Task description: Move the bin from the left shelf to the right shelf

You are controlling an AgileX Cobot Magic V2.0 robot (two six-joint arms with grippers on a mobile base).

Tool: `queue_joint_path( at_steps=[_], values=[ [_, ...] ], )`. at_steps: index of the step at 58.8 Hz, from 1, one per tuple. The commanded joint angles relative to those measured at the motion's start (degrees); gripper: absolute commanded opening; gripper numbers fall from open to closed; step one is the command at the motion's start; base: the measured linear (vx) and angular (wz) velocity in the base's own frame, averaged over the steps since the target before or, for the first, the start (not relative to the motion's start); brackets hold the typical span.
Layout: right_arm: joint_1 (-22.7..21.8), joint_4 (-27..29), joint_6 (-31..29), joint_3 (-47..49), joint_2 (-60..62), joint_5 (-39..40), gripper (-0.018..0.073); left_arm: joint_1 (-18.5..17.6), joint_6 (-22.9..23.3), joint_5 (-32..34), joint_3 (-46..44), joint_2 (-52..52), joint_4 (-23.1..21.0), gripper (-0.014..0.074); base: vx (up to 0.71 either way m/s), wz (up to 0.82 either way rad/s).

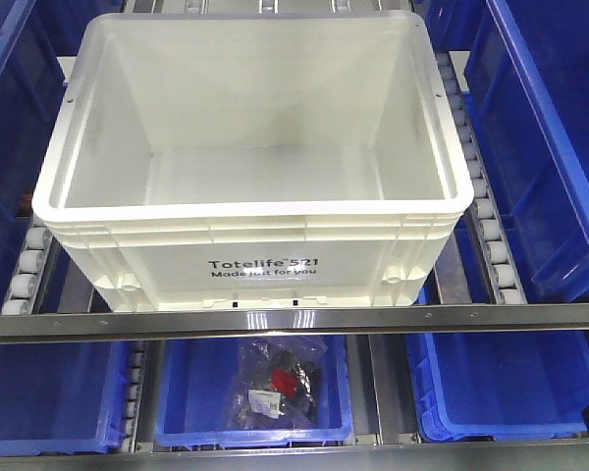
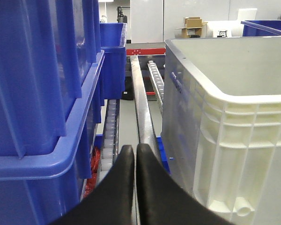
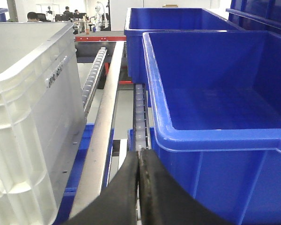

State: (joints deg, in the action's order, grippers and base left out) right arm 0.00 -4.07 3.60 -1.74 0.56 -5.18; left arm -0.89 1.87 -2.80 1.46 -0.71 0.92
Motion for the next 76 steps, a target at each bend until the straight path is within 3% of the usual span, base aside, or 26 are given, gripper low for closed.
queue_joint_path(
  at_steps=[1, 57, 69, 76],
  values=[
    [-0.2, -0.2, -0.3, -0.8, 0.5, 4.2, -0.0007, 0.1, 0.4, 4.4, -1.0, -0.6, -0.4, -0.0008, 0.0, 0.0],
    [-0.2, -0.2, -0.3, -0.3, 0.5, 6.8, -0.0007, 0.1, 0.7, 6.0, -1.4, -0.6, -0.6, -0.0008, 0.0, 0.0],
    [-0.2, 0.5, -0.2, 8.7, 0.4, 1.2, -0.0007, 0.1, 1.0, 5.8, -9.8, -0.6, -1.6, -0.0008, 0.0, 0.0],
    [-0.2, 0.5, -0.2, 17.5, -2.0, -4.8, -0.0007, 0.1, 0.9, -1.4, -19.4, -0.2, -1.5, -0.0008, 0.0, 0.0]
  ],
)
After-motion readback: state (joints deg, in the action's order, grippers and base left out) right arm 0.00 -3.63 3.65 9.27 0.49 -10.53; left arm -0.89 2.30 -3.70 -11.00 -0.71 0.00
